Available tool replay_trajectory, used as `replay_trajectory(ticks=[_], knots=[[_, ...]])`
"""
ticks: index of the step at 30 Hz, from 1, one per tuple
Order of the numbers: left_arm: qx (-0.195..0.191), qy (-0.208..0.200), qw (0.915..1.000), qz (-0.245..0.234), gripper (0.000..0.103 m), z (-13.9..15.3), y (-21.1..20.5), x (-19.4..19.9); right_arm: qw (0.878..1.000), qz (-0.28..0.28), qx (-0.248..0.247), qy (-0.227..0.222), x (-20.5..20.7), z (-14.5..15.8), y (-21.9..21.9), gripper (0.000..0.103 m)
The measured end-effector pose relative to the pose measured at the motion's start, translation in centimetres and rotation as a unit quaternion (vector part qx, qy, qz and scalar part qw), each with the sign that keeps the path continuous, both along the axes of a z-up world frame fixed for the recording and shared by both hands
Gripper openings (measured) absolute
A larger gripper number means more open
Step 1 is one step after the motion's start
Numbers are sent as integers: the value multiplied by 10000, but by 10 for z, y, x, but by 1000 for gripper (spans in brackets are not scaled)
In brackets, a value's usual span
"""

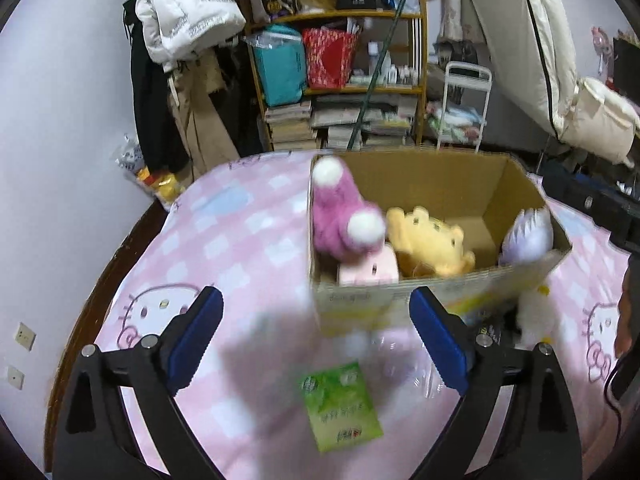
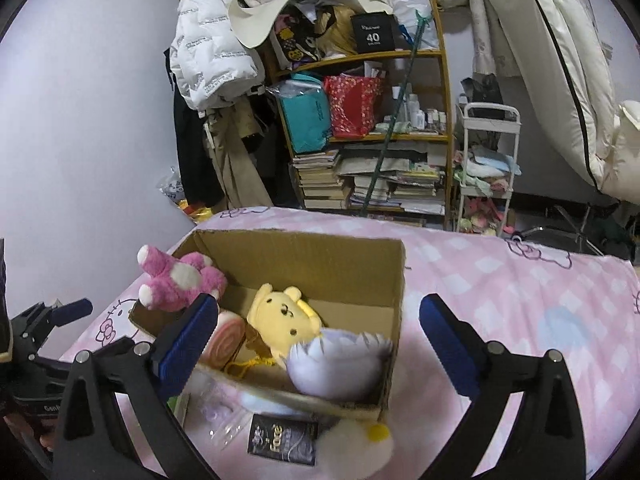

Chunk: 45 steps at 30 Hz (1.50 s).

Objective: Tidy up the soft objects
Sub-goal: 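Grasp green tissue pack with left gripper while right gripper grasps white duck plush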

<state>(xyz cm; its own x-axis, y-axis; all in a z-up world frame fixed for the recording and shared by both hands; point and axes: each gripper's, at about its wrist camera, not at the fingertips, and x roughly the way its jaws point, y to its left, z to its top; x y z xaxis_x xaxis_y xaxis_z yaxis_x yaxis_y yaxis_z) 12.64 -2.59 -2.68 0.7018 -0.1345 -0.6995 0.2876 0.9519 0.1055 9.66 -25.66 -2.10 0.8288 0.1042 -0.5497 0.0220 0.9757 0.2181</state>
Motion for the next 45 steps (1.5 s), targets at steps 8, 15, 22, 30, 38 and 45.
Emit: replay_trajectory(ticks=[8, 15, 22, 30, 38, 45], knots=[[-51, 526, 9986, 65, 93, -10, 8, -11, 9996, -102, 82, 261, -18, -11, 1, 103], [184, 751, 9970, 39, 93, -24, 6, -14, 9977, -128, 83, 658, -28, -33, 5, 103], [297, 1059, 9939, 108, 93, -48, 5, 0, 9932, 105, 91, 1155, -19, -57, 9, 103], [545, 1356, 9893, -4, 93, -74, -5, 12, 9859, -111, 257, 1650, -11, -85, 0, 103], [858, 1674, 9821, -96, 93, -97, -12, 15, 9759, -228, 407, 2132, -4, -110, -6, 103], [673, 2050, 9763, -189, 61, -109, -9, 17, 9676, -350, 599, 2428, 1, -123, -15, 72]])
